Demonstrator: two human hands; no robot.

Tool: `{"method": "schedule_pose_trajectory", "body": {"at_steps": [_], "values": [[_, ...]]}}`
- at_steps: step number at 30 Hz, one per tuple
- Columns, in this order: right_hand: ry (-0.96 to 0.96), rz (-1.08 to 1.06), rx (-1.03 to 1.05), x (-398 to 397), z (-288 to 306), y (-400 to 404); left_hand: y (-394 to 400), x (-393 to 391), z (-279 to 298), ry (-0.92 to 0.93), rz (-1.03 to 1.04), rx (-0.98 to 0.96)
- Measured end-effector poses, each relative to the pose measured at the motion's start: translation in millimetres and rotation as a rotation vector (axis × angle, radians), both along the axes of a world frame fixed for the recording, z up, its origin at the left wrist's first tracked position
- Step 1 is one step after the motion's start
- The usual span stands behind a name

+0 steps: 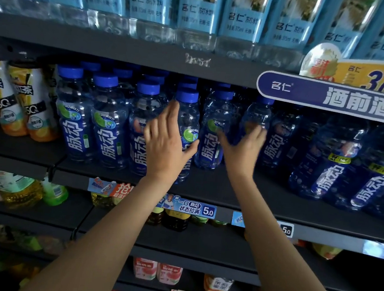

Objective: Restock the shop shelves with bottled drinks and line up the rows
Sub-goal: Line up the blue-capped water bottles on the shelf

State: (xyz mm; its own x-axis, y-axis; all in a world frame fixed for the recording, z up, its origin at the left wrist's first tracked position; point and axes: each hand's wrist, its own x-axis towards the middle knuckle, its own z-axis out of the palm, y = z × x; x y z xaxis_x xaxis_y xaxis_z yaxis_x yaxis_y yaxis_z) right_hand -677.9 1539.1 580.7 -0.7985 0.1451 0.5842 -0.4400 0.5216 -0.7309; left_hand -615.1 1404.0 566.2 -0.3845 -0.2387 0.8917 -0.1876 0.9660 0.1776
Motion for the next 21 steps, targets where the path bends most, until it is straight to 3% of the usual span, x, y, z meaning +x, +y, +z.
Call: {"method": "schedule_pose_trajectory", "body": {"at_steps": [1, 3, 5, 7, 13, 16, 19, 21], "values": [[0.025, -0.089, -0.005, -2.6, 3.5, 10.0, -0.1, 0.5, -0.1, -0.005, 0.0, 0.003], [-0.128, -0.163, -0.051, -16.3, 7.8, 26.6, 0.6, 1.5, 0.4, -0.012, -0.007, 0.004], [-0.379, -0.066, -0.081, -28.9, 6.8, 36.3, 1.6, 2.9, 1.5, -0.014, -0.017, 0.009], [-0.474, -0.008, -0.046, -32.2, 4.6, 40.9, 1.7, 3.6, 2.1, -0.015, -0.021, 0.012], [-0.356, -0.031, -0.009, 8.8, -9.9, 34.5, 2.6, 4.8, 2.8, -0.034, -0.032, 0.021], [-0.272, 0.115, 0.048, 40.8, -20.9, 27.4, 2.9, 5.1, 3.3, -0.057, -0.042, 0.031], [-0.328, 0.328, 0.132, 47.5, -13.2, 19.3, 4.0, 7.0, 4.0, -0.075, -0.066, 0.045], [-0.343, 0.359, 0.133, 43.8, -8.6, 13.5, 4.1, 7.5, 5.2, -0.077, -0.081, 0.061]]}}
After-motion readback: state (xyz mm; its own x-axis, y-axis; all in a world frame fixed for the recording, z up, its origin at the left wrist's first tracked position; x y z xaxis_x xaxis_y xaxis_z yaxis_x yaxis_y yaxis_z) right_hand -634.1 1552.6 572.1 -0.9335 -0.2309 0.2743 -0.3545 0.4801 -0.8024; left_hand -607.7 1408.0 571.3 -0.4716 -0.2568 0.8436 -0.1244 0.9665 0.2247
